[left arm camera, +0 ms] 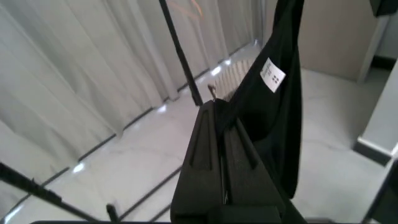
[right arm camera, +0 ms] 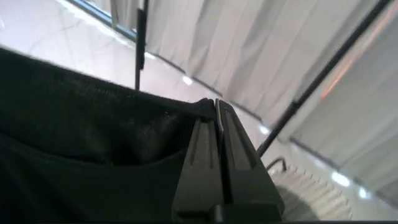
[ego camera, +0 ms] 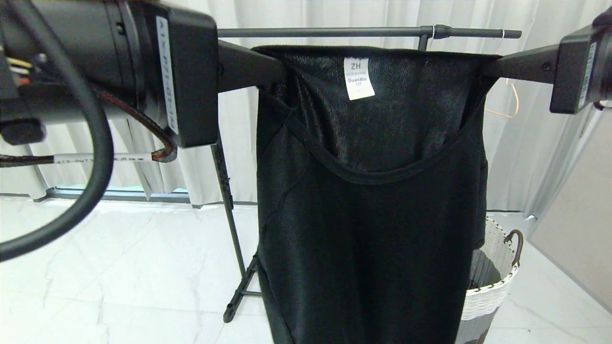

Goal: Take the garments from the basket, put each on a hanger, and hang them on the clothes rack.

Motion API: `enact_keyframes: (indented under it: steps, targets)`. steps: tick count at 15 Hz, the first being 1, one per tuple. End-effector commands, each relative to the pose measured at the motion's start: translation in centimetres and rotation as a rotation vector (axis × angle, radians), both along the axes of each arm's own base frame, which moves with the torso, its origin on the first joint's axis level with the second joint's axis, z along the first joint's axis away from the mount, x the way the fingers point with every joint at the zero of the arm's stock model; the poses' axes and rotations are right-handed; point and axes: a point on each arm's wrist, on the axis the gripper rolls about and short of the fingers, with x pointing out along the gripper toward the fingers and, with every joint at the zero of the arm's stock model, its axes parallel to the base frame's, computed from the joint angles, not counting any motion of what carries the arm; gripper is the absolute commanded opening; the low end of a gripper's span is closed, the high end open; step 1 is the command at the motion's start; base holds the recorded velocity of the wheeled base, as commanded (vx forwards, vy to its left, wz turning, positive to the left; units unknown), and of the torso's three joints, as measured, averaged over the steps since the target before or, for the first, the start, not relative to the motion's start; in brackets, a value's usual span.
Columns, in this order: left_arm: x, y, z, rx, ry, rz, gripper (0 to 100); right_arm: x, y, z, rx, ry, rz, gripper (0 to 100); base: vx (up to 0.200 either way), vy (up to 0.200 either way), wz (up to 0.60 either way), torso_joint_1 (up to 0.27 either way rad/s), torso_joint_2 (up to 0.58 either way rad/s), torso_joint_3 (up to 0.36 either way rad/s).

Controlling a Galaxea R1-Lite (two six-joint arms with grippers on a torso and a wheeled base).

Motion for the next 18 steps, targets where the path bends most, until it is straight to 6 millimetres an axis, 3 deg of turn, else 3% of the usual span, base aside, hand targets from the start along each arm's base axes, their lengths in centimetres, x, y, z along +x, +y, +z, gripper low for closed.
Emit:
enact_keyframes:
  steps: [1,3,7,8,10,14,18]
  targets:
    - [0.1,-0.3,0.2,-0.016,-0.019,0.01,0,-0.3,-0.3,0.4,0.01,-0.015,0.003,0,0.0,0.0,0.0,0.0,0.0,0.0]
    - [0.5,-0.4,-0.2,0.035,-0.077,0.111,0,-1.0,-1.0,0.6,0.019,-0.023,0.002,0,0.0,0.0,0.0,0.0,0.0,0.0]
    - [0.2,-0.1,-0.6,0.035,-0.08,0.116,0,-2.7,-2.7,-0.4,-0.009,0.007,0.003,0,0.0,0.0,0.0,0.0,0.0,0.0]
    - [0.3,-0.2,-0.5,0.029,-0.086,0.116,0,-4.6,-4.2,-1.1,-0.047,0.048,0.054,0,0.0,0.0,0.0,0.0,0.0,0.0]
    - [0.0,-1.0,-0.5,0.019,-0.092,0.083,0,-6.8,-5.1,-1.8,-0.046,0.069,0.223,0,0.0,0.0,0.0,0.0,0.0,0.0]
    - [0.3,-3.3,-1.0,-0.002,-0.106,0.036,0,-10.7,-4.7,-3.6,-0.069,0.089,0.585,0,0.0,0.0,0.0,0.0,0.0,0.0]
    - [0.3,-3.3,-1.0,-0.004,-0.106,0.036,0,-11.0,-4.2,-4.2,-0.089,0.1,0.631,0,0.0,0.0,0.0,0.0,0.0,0.0]
